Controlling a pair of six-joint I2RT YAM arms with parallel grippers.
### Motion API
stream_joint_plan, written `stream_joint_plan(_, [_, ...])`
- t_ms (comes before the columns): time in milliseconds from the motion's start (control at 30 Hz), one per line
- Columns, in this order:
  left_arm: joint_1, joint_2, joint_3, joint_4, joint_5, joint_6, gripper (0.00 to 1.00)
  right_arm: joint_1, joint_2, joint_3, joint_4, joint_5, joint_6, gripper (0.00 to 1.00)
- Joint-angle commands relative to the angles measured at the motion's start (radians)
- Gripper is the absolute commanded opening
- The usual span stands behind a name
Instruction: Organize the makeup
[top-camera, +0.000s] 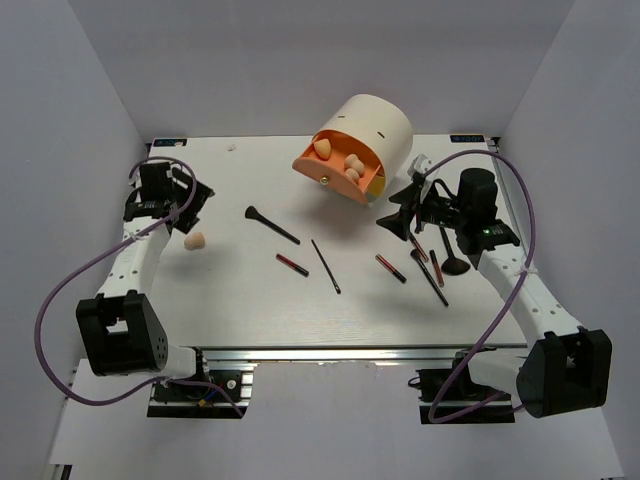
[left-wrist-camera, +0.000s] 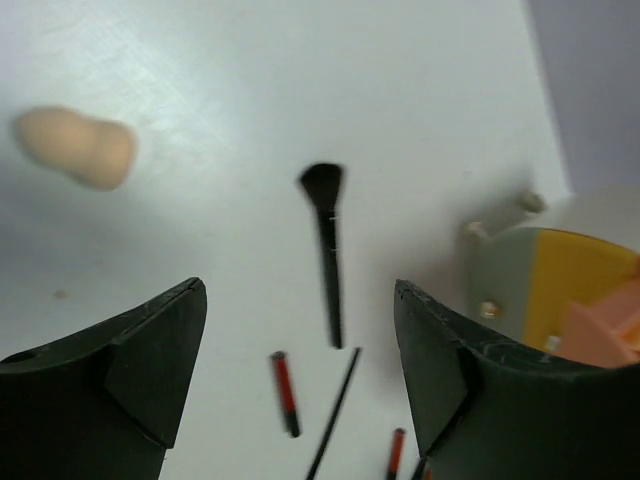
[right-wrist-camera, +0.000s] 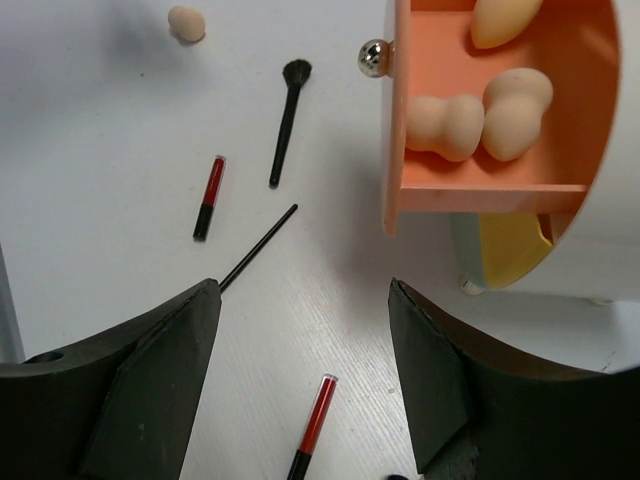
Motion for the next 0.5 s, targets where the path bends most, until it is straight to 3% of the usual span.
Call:
stream_joint_plan(0, [0.032,0.007,-0.017,-0.126,-0.07,0.07,0.85,0.004,-0.017,-0.018,0.01,-0.04,-0.027,0.74])
stream_joint_plan(467, [0.121,0.257,0.043,-0.165,-0.111,-0.12,0.84,0.011,-0.016,-0.041,0.007,0.004,-0.046,0.74])
